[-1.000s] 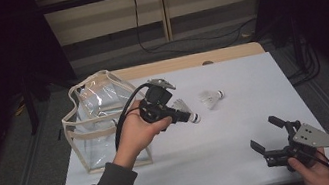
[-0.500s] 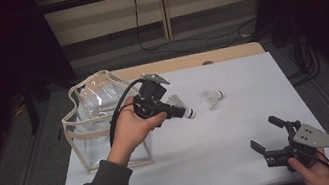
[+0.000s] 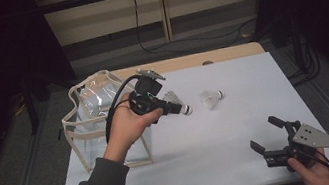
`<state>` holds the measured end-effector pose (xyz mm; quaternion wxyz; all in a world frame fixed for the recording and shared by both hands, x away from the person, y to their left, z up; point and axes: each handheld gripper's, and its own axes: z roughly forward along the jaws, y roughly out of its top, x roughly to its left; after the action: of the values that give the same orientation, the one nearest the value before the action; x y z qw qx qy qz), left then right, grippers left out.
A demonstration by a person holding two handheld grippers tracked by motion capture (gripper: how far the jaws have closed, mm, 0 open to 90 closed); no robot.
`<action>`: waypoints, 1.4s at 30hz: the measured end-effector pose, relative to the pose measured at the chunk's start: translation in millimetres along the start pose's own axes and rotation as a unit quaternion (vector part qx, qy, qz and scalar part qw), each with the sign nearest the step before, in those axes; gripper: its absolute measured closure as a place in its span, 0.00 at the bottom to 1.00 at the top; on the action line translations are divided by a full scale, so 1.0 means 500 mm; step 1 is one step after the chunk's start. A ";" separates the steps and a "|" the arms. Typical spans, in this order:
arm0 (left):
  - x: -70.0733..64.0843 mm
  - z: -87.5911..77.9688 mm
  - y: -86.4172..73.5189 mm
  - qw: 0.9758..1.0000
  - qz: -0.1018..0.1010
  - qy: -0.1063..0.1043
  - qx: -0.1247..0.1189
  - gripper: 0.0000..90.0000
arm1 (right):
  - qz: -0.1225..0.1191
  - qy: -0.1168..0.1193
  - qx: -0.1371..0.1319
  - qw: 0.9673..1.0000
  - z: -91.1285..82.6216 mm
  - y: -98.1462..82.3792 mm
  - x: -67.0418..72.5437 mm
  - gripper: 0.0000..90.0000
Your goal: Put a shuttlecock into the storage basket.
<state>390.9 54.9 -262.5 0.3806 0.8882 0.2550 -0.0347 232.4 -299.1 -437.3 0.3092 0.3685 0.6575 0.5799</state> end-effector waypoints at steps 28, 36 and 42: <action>0.020 -0.045 0.018 1.000 -0.016 0.021 -0.017 1.00 | 0.000 0.001 -0.001 1.000 -0.001 0.000 0.000 0.03; 0.027 -0.055 0.022 0.999 -0.017 0.024 -0.017 1.00 | 0.000 0.001 -0.002 1.000 0.000 0.001 0.000 0.03; 0.034 -0.064 0.023 0.999 -0.025 0.027 -0.022 1.00 | -0.001 0.000 -0.001 1.000 -0.001 0.000 -0.001 0.03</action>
<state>407.0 77.8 -236.7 0.3924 0.8736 0.2877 -0.0142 232.2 -299.6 -437.1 0.3102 0.3680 0.6569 0.5804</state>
